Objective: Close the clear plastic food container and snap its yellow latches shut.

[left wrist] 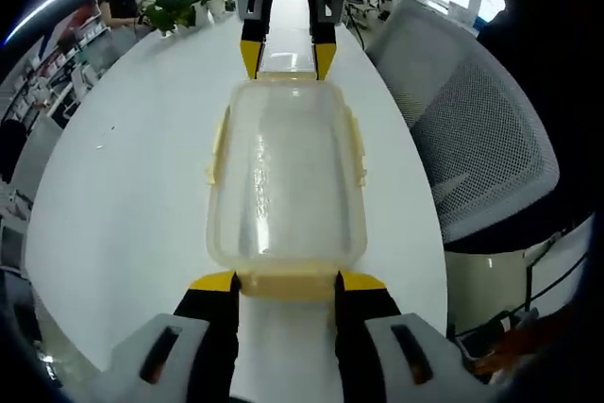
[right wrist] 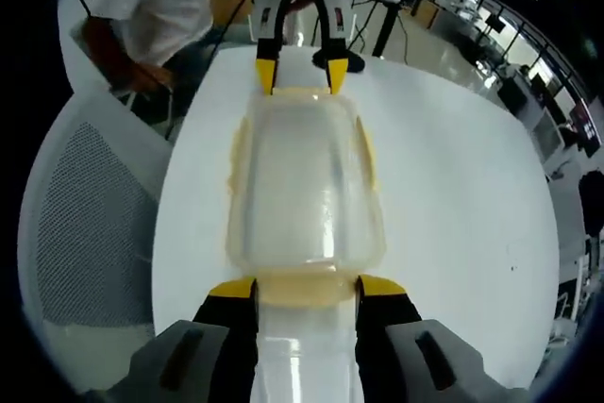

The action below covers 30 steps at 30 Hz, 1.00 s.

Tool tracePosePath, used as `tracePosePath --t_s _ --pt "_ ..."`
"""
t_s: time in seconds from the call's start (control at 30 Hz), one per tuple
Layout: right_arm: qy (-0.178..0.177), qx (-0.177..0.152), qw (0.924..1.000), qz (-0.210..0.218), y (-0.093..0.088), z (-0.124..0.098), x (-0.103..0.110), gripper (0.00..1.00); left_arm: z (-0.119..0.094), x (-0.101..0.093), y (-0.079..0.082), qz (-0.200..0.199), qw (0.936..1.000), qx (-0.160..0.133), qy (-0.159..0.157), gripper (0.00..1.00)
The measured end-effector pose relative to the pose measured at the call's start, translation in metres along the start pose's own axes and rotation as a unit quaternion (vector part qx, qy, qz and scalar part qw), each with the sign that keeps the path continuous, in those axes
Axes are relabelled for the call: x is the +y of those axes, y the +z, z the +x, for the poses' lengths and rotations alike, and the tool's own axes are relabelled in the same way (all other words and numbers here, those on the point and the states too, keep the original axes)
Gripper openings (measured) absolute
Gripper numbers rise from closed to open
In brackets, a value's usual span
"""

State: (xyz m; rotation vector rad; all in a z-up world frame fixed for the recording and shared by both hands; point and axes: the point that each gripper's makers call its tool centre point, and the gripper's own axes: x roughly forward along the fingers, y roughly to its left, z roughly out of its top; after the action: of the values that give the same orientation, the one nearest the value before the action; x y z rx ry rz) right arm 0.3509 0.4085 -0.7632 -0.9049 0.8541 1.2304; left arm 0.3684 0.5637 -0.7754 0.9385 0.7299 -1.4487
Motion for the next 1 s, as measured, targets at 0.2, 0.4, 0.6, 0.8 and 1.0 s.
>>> tracePosePath --t_s 0.2,0.4,0.6,0.8,1.0 --pt "-0.007 0.01 0.9999 -0.011 0.001 -0.005 -0.008 0.39 -0.003 0.005 0.003 -0.007 0.9999 -0.004 0.013 0.39" --pt "0.002 0.02 0.9997 -0.014 -0.002 -0.005 -0.008 0.39 -0.004 0.003 0.006 -0.01 0.9999 -0.006 0.004 0.39" --pt "0.01 0.021 0.9997 -0.007 -0.006 -0.005 -0.006 0.39 -0.001 0.001 0.008 -0.014 0.9999 -0.003 -0.005 0.39" --pt "0.017 0.02 0.9996 -0.006 -0.011 -0.007 -0.007 0.39 -0.001 0.001 0.013 -0.017 0.9999 0.0 -0.002 0.39" --pt "0.014 0.016 0.9996 -0.016 -0.02 -0.014 -0.01 0.39 0.004 0.004 0.024 -0.024 0.9997 0.002 -0.004 0.39"
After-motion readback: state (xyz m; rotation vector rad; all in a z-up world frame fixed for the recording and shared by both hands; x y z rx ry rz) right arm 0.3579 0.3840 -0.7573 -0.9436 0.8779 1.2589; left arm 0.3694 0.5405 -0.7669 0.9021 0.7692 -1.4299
